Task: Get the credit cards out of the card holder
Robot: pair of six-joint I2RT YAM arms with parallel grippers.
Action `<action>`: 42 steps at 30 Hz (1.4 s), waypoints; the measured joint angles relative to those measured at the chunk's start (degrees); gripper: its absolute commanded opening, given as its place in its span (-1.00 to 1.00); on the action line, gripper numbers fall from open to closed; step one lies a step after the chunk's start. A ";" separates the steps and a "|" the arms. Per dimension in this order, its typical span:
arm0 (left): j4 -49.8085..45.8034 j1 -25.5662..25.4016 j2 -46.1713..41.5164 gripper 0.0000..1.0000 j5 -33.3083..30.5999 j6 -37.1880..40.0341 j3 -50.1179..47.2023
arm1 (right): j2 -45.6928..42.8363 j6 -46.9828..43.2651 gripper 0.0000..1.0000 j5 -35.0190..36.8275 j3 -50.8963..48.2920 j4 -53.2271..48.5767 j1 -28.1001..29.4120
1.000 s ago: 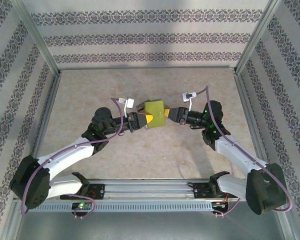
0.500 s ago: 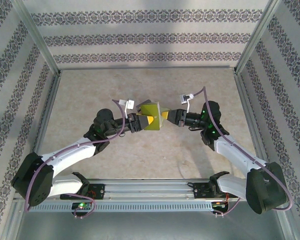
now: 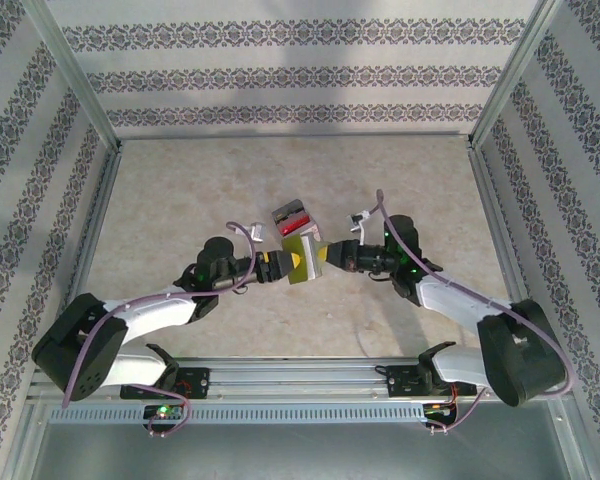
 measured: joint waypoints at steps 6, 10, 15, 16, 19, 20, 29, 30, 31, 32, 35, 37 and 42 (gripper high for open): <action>2.62 0.00 5.53 0.42 -1.07 -0.61 -2.45 | 5.35 -1.44 -1.00 2.82 -2.08 -0.57 1.07; 2.82 0.00 6.47 0.48 -2.40 -0.55 -2.75 | 5.90 -2.16 -1.00 4.20 -2.58 -0.61 1.07; 2.23 0.00 6.14 0.51 -4.17 -0.09 -2.97 | 5.90 -2.60 -1.00 5.11 -2.62 -0.61 1.07; 1.73 0.00 5.81 0.51 -4.57 0.11 -2.97 | 5.90 -2.78 -1.00 5.25 -2.64 -0.61 1.07; -0.44 0.00 4.46 0.52 -5.73 0.79 -2.97 | 5.90 -3.32 -1.00 5.66 -2.93 -0.57 1.07; -1.31 0.00 3.96 0.53 -6.19 1.01 -2.97 | 5.90 -3.41 -1.00 5.84 -3.13 -0.63 1.07; -11.74 0.00 -0.85 0.55 -10.01 4.04 -2.86 | 7.10 -5.16 -1.00 7.87 -3.39 -1.44 1.05; -12.61 0.00 -1.14 0.55 -10.27 4.26 -2.80 | 7.37 -5.40 -1.00 8.31 -3.39 -1.66 1.05; -13.57 0.00 -1.44 0.55 -10.69 4.52 -2.69 | 7.61 -5.70 -1.00 8.85 -3.39 -1.99 1.03; -14.38 0.00 -1.73 0.55 -11.13 4.81 -2.60 | 7.74 -6.05 -1.00 9.25 -3.39 -2.43 1.01; -18.08 0.00 -2.99 0.55 -12.46 5.84 -1.99 | 7.91 -7.17 -1.00 10.75 -3.41 -3.89 0.52; -20.22 0.00 -3.82 0.50 -12.94 6.62 -1.46 | 8.04 -8.04 -1.00 11.85 -3.52 -5.07 -0.24; -23.08 0.11 -4.22 0.15 -12.96 7.17 -0.48 | 8.50 -9.75 -1.00 13.79 -3.76 -8.46 -1.36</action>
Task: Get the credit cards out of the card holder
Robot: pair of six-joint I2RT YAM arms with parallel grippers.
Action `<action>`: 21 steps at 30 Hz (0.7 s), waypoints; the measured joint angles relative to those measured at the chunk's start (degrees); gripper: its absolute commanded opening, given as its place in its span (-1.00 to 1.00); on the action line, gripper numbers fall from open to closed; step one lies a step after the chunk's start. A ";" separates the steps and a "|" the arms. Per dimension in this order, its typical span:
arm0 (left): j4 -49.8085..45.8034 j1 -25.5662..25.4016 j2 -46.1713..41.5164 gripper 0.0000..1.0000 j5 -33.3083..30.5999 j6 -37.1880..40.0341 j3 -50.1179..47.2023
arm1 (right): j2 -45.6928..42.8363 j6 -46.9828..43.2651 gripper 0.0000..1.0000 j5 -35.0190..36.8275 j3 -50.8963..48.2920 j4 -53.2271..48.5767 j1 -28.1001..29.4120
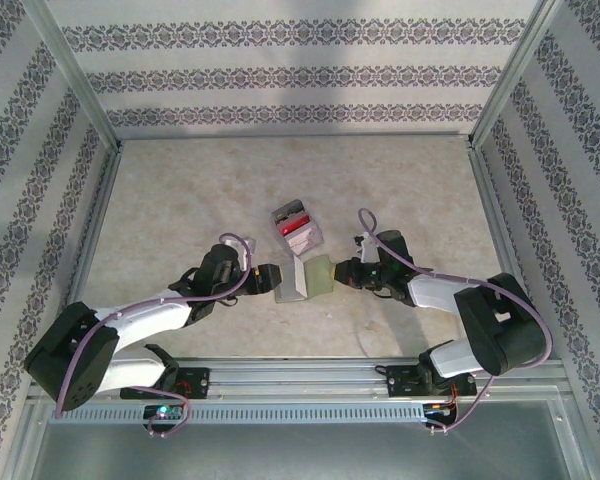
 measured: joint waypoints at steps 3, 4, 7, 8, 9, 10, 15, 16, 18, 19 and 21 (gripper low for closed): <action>-1.05 0.00 1.64 -0.01 0.20 -0.59 1.16 | 0.50 -1.07 -1.00 0.92 0.00 -1.62 0.00; -1.18 0.00 2.40 -0.06 0.22 -0.83 1.57 | 0.76 -1.31 -1.00 1.11 0.00 -1.99 0.00; -0.74 0.00 5.03 -0.13 1.01 -2.05 2.36 | 1.53 -1.73 -1.00 1.38 0.00 -2.73 0.00; -0.50 0.00 5.84 -0.14 1.46 -2.36 2.51 | 1.81 -1.86 -1.00 1.46 0.02 -2.93 0.00; -0.07 0.00 6.91 -0.14 2.10 -2.78 2.71 | 2.14 -2.08 -1.00 1.53 0.02 -3.10 0.00; 0.26 0.00 8.09 -0.14 2.64 -3.06 3.10 | 2.40 -2.27 -1.00 1.70 0.02 -3.28 0.00; 1.55 0.00 12.79 -0.14 4.31 -3.85 5.29 | 3.28 -2.93 -1.00 1.68 0.07 -3.76 0.00; 1.84 0.00 13.49 -0.14 4.55 -3.91 5.60 | 3.30 -3.04 -1.00 1.68 0.07 -3.76 0.00; 2.27 0.00 14.34 -0.15 4.85 -4.11 5.88 | 3.28 -3.06 -1.00 1.68 0.09 -3.80 0.00; 2.45 0.00 14.67 -0.16 4.92 -4.26 5.99 | 3.30 -3.06 -1.00 1.70 0.09 -3.91 0.00; 2.82 0.00 15.21 -0.16 5.14 -4.31 6.05 | 3.28 -3.08 -1.00 1.68 0.09 -4.09 0.00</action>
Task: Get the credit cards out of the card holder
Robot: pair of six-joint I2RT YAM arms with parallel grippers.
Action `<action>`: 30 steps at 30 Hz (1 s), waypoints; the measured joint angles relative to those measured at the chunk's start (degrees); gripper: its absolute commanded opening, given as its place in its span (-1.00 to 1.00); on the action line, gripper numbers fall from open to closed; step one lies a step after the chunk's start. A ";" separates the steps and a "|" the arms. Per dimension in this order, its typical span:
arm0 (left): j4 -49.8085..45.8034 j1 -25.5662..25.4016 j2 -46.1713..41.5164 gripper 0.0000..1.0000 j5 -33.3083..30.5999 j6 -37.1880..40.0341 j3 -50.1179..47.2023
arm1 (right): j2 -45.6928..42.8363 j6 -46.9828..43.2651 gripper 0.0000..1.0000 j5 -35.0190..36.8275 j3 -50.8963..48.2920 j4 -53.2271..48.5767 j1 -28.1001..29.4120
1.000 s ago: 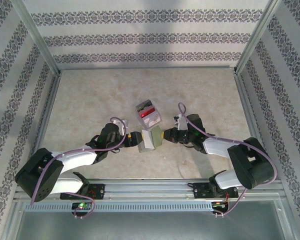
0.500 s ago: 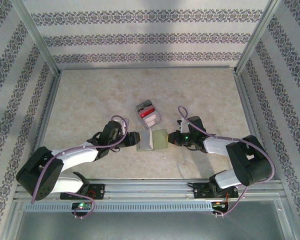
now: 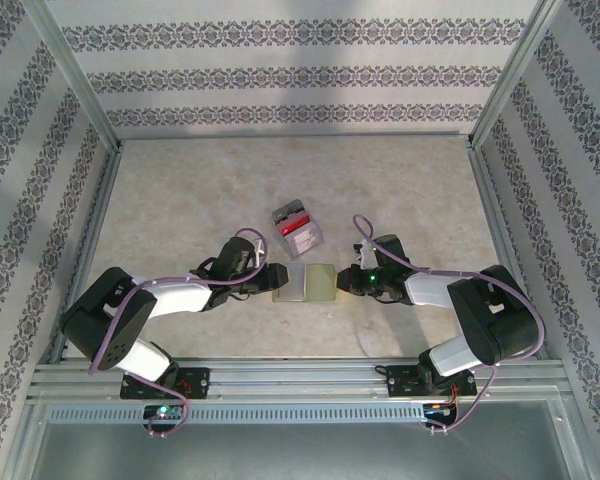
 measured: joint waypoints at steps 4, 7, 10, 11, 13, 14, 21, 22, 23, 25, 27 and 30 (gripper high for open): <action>0.13 0.00 0.81 -0.16 0.20 -0.17 0.00 | 0.02 0.00 -1.00 0.02 0.04 -0.07 0.00; 0.15 0.00 1.20 -0.16 0.26 -0.17 0.00 | 0.02 0.00 -1.00 0.00 0.04 -0.09 0.00; 0.33 0.00 1.42 -0.17 0.81 -0.17 0.00 | 0.02 -0.02 -1.00 0.00 0.04 -0.07 0.00; 0.57 0.00 1.60 -0.17 1.07 -0.17 0.00 | 0.02 -0.02 -1.00 0.00 0.04 -0.07 0.00; 1.46 0.00 2.14 -0.18 1.57 -0.24 0.00 | 0.02 -0.02 -1.00 0.00 0.04 -0.07 0.00; 1.88 0.00 2.32 -0.18 1.88 -0.39 0.00 | 0.02 -0.02 -1.00 0.00 0.04 -0.07 0.00; 5.49 0.00 4.20 -0.18 4.66 -1.11 0.50 | 0.02 -0.02 -1.00 0.00 0.09 -0.09 0.00; 5.73 0.00 4.42 -0.18 4.96 -1.27 0.76 | 0.02 -0.04 -1.00 0.00 0.09 -0.09 0.00; 5.90 -0.02 4.57 -0.18 5.31 -1.31 1.03 | 0.02 -0.04 -1.00 0.00 0.09 -0.09 0.00; 6.21 -0.13 4.61 -0.18 5.88 -1.49 1.73 | 0.07 -0.15 -1.00 0.02 0.11 -0.09 0.00; 6.34 -0.33 4.61 -0.17 6.03 -1.53 2.71 | 0.22 -0.22 -1.00 0.00 0.11 -0.09 0.00; 6.36 -1.18 4.61 -0.17 6.23 -1.57 4.46 | 0.61 -0.24 -1.00 0.02 0.22 -0.11 0.00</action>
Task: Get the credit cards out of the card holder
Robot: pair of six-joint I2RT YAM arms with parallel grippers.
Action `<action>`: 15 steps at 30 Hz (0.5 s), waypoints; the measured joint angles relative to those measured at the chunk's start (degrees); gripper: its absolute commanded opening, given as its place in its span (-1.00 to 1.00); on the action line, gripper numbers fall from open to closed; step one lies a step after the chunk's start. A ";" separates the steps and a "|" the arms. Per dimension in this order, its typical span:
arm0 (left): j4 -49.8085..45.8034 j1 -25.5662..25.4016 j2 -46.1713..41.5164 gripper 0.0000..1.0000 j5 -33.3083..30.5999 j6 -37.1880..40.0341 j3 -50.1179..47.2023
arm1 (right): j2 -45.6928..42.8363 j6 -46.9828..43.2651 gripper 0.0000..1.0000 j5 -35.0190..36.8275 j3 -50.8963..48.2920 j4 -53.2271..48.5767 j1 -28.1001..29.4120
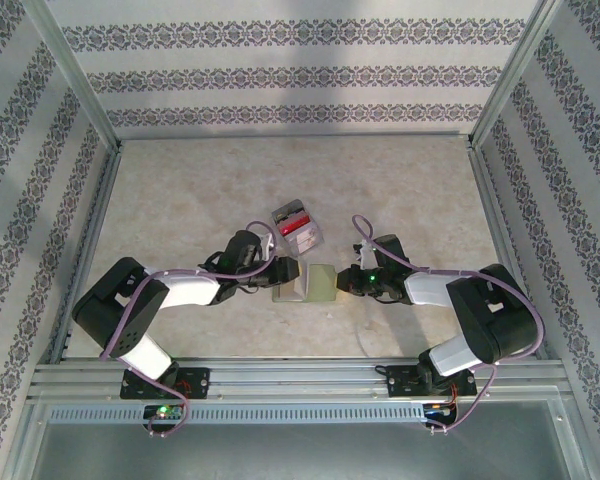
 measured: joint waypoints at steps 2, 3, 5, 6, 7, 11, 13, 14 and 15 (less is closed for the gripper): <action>0.07 -0.74 0.00 -0.16 0.26 -0.13 1.14 | 0.15 -0.02 -1.00 -0.02 0.13 -0.04 0.00; 0.11 -1.14 0.02 -0.16 0.42 -0.15 1.62 | 0.15 0.00 -0.98 0.00 0.15 -0.04 0.00; 0.33 -1.97 0.52 -0.16 0.92 -0.15 2.73 | 0.15 0.00 -0.85 -0.02 0.15 -0.04 0.00; 0.44 -2.34 1.03 -0.16 1.07 -0.20 3.28 | 0.15 0.00 -0.74 -0.02 0.15 -0.04 0.00; 0.52 -2.71 1.75 -0.16 1.18 -0.31 3.89 | 0.15 -0.02 -0.67 -0.02 0.15 -0.02 0.00; 0.92 -4.31 4.92 -0.16 1.31 -0.48 6.16 | 0.13 0.39 -0.48 -0.50 0.20 0.13 0.00; 0.98 -5.33 6.34 -0.17 1.33 -0.55 7.30 | 0.02 0.59 -0.41 -0.92 0.33 0.20 -0.02; 1.05 -5.84 6.97 -0.16 1.31 -0.57 7.93 | -0.07 0.70 -0.39 -1.03 0.35 0.13 -0.11; 1.20 -6.27 7.56 -0.16 1.33 -0.59 8.46 | -0.22 0.74 -0.38 -1.11 0.35 0.07 -0.39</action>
